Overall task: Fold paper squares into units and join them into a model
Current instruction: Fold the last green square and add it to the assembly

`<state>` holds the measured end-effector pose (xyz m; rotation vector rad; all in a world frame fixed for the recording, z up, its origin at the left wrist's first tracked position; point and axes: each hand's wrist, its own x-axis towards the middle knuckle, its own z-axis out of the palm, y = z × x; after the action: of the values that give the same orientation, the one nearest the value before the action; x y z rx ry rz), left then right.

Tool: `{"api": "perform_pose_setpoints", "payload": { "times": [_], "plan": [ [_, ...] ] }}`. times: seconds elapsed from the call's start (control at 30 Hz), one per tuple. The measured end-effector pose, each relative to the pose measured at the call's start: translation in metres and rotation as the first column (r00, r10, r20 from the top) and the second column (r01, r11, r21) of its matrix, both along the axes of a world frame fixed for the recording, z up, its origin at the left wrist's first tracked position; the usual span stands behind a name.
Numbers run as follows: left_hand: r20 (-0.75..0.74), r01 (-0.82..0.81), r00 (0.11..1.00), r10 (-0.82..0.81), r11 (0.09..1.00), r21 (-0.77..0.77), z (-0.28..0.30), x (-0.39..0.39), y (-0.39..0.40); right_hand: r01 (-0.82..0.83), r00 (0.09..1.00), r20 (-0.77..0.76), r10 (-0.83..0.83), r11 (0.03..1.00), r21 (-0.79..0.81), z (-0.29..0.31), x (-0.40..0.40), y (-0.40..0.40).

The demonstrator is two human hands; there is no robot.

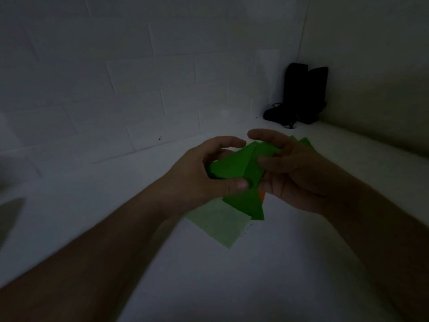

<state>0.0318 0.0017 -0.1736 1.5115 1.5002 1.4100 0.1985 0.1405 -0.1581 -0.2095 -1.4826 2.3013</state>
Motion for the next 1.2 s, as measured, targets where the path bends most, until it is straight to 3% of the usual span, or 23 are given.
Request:
{"api": "perform_pose_setpoints", "payload": {
  "times": [0.3, 0.57, 0.67, 0.8, 0.9, 1.0, 1.1, 1.2],
  "plan": [
    [0.066, -0.125, 0.99, 0.122, 0.991, 0.054, 0.0, -0.002, 0.001, 0.055, 0.994, 0.09, -0.058, 0.998, 0.043, -0.004, -0.002, 0.003],
    [-0.192, -0.277, 0.938, 0.29, 0.957, 0.091, 0.0, 0.002, 0.0, -0.089, 0.955, 0.297, -0.001, 0.953, 0.29, -0.01, -0.004, -0.006],
    [-0.279, -0.304, 0.907, 0.316, 0.949, 0.087, -0.001, 0.004, 0.001, -0.026, 0.954, 0.289, -0.078, 0.94, 0.34, -0.01, -0.004, -0.004],
    [-0.276, -0.293, 0.911, 0.308, 0.951, 0.096, -0.003, 0.002, 0.001, 0.016, 0.948, 0.29, -0.13, 0.931, 0.363, -0.009, -0.004, -0.004],
    [-0.175, -0.307, 0.931, 0.321, 0.946, 0.099, -0.003, 0.002, 0.002, 0.086, 0.94, 0.258, -0.222, 0.888, 0.452, -0.009, -0.006, -0.006],
    [0.115, -0.331, 0.94, 0.32, 0.939, 0.094, 0.002, 0.003, 0.005, 0.114, 0.924, 0.252, -0.287, 0.837, 0.536, -0.01, -0.007, -0.007],
    [0.426, -0.273, 0.87, 0.249, 0.962, -0.005, 0.007, 0.006, 0.007, 0.154, 0.918, 0.222, -0.328, 0.812, 0.562, -0.009, -0.007, -0.008],
    [0.525, -0.195, 0.823, 0.216, 0.976, -0.095, 0.008, 0.011, 0.006, 0.236, 0.903, 0.166, -0.396, 0.781, 0.578, -0.009, -0.007, -0.008]
  ]
}}
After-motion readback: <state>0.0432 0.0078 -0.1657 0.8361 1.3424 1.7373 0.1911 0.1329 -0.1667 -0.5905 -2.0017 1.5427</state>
